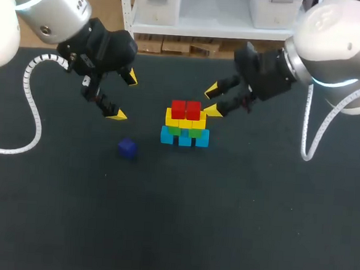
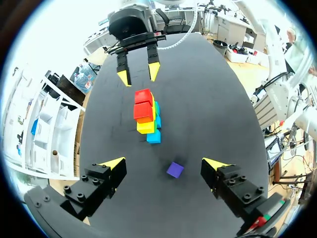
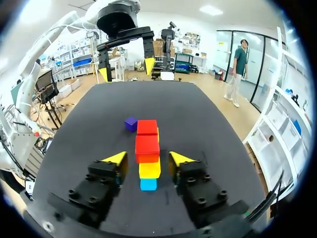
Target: Place the blue cubes, place green cubes on the blue cubes, place the yellow cubes on the green cubes, then place the red cubes on the yellow cubes, and place purple cube on the red cubes.
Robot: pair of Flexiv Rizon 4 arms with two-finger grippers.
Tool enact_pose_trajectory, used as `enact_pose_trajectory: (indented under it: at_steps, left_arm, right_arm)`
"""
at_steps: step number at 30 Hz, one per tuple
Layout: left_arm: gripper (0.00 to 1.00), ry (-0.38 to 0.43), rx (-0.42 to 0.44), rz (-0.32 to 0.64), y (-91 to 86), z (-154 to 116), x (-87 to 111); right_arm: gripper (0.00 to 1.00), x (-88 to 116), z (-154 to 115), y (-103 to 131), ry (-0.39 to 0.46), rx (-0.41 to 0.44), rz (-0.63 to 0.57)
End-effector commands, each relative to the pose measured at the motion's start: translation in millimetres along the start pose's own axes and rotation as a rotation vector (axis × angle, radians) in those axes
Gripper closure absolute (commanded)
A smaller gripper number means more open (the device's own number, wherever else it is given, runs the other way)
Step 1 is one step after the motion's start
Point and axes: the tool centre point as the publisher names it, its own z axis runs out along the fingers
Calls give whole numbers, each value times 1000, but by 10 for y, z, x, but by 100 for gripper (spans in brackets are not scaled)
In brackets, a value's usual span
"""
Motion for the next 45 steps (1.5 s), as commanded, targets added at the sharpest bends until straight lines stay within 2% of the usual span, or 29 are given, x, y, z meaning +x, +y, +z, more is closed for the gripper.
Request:
enact_pose_trajectory:
  at_steps: [1,23,45]
  left_arm:
    - [0,-5,-2,3,-7,0,16]
    - [0,-5,-2,3,-7,0,16]
    - [0,-5,-2,3,-7,0,16]
  right_arm:
    - [100,32,-4,39,-6,4,1]
    - [100,41,146,13,-7,-33,1]
    - [100,14,174,-26,-5,-39,-2]
